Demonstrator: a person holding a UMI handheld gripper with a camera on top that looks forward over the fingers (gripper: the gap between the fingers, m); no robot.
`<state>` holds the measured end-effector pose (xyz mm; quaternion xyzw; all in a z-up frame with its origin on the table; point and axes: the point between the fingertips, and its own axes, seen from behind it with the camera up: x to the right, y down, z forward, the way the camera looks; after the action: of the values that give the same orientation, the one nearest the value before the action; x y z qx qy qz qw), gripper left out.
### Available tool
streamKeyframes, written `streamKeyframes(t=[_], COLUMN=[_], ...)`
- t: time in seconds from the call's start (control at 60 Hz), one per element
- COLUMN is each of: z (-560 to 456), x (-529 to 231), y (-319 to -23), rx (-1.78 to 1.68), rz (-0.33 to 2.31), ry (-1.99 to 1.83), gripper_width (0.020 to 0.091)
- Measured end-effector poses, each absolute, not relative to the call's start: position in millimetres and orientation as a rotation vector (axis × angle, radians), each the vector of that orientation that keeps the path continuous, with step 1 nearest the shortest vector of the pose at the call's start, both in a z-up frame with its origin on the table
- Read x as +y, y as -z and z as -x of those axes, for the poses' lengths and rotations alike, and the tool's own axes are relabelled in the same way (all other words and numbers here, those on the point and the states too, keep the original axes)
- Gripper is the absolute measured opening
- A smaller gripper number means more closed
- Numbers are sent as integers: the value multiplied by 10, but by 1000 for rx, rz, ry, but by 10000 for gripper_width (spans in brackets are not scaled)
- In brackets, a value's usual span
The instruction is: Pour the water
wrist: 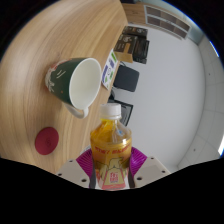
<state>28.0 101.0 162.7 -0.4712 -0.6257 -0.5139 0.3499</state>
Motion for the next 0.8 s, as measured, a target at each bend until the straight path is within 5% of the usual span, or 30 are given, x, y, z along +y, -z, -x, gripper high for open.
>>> streamKeyframes(t=[0.4, 0.633, 0.8], z=[-191, 106, -82], x=[1073, 1127, 1010], y=[-1605, -1974, -1758], rx=[-1840, -980, -476], rz=[1225, 1563, 1686], ry=[1461, 705, 205], gripper_width=[445, 448, 447])
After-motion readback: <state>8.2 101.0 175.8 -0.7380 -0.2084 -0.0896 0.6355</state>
